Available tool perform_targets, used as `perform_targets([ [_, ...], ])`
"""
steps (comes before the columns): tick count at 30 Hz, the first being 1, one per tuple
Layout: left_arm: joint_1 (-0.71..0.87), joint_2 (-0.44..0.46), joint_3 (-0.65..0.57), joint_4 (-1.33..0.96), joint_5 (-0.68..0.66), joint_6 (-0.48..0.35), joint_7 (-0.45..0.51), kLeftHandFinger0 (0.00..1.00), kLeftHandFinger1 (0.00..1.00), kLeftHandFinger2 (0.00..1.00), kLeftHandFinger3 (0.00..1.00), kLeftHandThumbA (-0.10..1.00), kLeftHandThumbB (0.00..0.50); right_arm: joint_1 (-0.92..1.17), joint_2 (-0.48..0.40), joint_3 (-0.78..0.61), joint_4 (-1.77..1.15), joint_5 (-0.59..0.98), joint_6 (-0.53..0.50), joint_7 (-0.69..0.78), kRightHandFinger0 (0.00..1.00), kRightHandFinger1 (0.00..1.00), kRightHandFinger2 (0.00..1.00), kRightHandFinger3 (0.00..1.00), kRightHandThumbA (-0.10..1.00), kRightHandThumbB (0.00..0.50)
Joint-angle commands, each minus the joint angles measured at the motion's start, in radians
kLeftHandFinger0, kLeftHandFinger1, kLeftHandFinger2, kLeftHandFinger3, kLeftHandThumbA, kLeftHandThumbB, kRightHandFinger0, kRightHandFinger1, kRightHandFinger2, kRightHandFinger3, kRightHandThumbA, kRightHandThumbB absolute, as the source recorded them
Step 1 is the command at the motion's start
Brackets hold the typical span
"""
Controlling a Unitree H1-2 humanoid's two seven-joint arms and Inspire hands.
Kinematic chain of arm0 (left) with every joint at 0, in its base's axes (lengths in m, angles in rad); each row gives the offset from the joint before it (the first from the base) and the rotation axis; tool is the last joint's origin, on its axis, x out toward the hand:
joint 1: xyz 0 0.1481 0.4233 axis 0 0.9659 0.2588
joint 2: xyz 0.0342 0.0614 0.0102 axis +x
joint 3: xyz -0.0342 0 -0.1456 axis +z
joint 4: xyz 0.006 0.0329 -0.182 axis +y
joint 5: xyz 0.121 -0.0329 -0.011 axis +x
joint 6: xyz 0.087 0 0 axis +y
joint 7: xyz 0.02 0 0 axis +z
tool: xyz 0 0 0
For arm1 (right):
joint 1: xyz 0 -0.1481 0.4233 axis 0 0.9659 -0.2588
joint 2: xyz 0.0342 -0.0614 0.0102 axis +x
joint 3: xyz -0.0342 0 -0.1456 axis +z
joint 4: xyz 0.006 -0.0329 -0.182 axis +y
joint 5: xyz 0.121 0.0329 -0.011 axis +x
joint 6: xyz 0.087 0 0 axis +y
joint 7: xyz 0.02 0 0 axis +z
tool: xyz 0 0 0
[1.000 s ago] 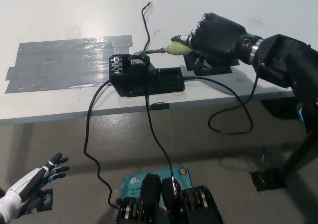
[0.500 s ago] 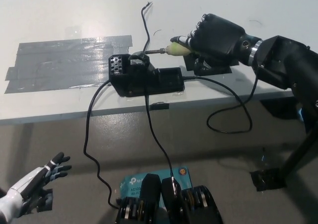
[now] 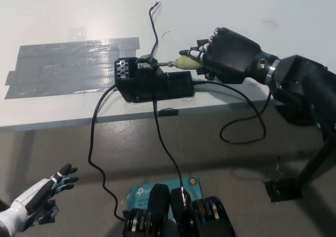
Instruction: The robot uses its right hand to grab and lift the soldering gun kept on the middle of the table and puts it in its base
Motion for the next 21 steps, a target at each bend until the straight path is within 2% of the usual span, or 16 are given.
perform_targets([
  [1,0.003,0.012,0.003,-0.021,-0.009,0.013,-0.011,1.00,1.00,1.00,1.00,1.00,0.215,-0.038,-0.034,-0.042,-0.041,-0.014,0.016,-0.053,0.00,0.00,0.34,0.41,-0.10,0.309],
  [2,0.004,0.012,0.003,-0.022,-0.008,0.013,-0.012,1.00,1.00,1.00,1.00,1.00,0.216,-0.037,-0.035,-0.047,-0.044,-0.015,0.013,-0.052,0.00,0.00,0.33,0.41,-0.10,0.309],
  [3,0.003,0.012,0.004,-0.021,-0.010,0.013,-0.013,1.00,1.00,1.00,1.00,1.00,0.211,-0.037,-0.036,-0.049,-0.044,-0.016,0.012,-0.049,0.00,0.00,0.23,0.42,-0.10,0.324],
  [5,0.005,0.013,0.003,-0.028,-0.006,0.013,-0.012,1.00,1.00,1.00,1.00,1.00,0.197,-0.033,-0.042,-0.055,-0.056,-0.025,0.016,-0.061,0.00,0.00,0.21,0.44,-0.10,0.335],
  [6,0.005,0.013,0.004,-0.028,-0.006,0.013,-0.012,1.00,1.00,1.00,1.00,1.00,0.202,-0.028,-0.042,-0.064,-0.063,-0.021,0.028,-0.048,0.00,0.00,0.19,0.46,-0.10,0.311],
  [7,0.006,0.012,0.004,-0.028,-0.006,0.013,-0.012,0.99,1.00,1.00,1.00,1.00,0.201,-0.025,-0.043,-0.069,-0.067,-0.019,0.033,-0.042,0.00,0.00,0.19,0.47,-0.10,0.309],
  [10,0.012,0.016,0.005,-0.033,0.000,0.013,-0.010,1.00,1.00,1.00,1.00,1.00,0.206,-0.028,-0.035,-0.065,-0.039,-0.031,0.028,-0.067,0.00,0.00,0.15,0.44,-0.10,0.318],
  [11,0.014,0.016,0.005,-0.034,-0.001,0.013,-0.009,1.00,1.00,1.00,1.00,1.00,0.208,-0.028,-0.034,-0.065,-0.039,-0.032,0.029,-0.066,0.00,0.00,0.18,0.44,-0.10,0.320],
  [13,0.013,0.020,-0.001,-0.037,0.005,0.013,-0.008,1.00,1.00,1.00,1.00,1.00,0.199,-0.025,-0.032,-0.069,-0.043,-0.022,0.025,-0.046,0.00,0.00,0.23,0.44,-0.10,0.293],
  [14,0.012,0.019,0.000,-0.034,0.003,0.013,-0.010,1.00,1.00,1.00,1.00,1.00,0.190,-0.026,-0.030,-0.068,-0.042,-0.026,0.032,-0.038,0.00,0.00,0.39,0.45,-0.10,0.292],
  [16,0.011,0.019,0.000,-0.032,0.001,0.013,-0.010,1.00,1.00,1.00,1.00,1.00,0.187,-0.025,-0.027,-0.072,-0.044,-0.026,0.043,-0.023,0.00,0.00,0.29,0.46,-0.10,0.290],
  [17,0.011,0.019,-0.001,-0.033,0.003,0.013,-0.009,1.00,1.00,1.00,1.00,1.00,0.191,-0.027,-0.025,-0.069,-0.039,-0.031,0.040,-0.034,0.00,0.00,0.24,0.43,-0.10,0.301],
  [18,0.011,0.020,-0.002,-0.032,0.003,0.013,-0.009,1.00,1.00,1.00,1.00,1.00,0.197,-0.027,-0.023,-0.069,-0.038,-0.034,0.040,-0.035,0.00,0.00,0.28,0.42,-0.10,0.296],
  [19,0.011,0.019,0.000,-0.031,-0.003,0.013,-0.007,1.00,1.00,1.00,1.00,1.00,0.210,-0.028,-0.024,-0.066,-0.042,-0.042,0.045,-0.034,0.00,0.00,0.19,0.41,-0.10,0.314],
  [20,0.012,0.017,0.002,-0.031,-0.005,0.013,-0.006,1.00,1.00,1.00,1.00,1.00,0.210,-0.033,-0.019,-0.063,-0.028,-0.040,0.035,-0.040,0.00,0.00,0.21,0.40,-0.10,0.303],
  [21,0.012,0.016,0.003,-0.032,-0.004,0.013,-0.006,1.00,1.00,1.00,1.00,1.00,0.201,-0.035,-0.016,-0.059,-0.023,-0.045,0.036,-0.046,0.00,0.00,0.12,0.40,-0.10,0.315],
])
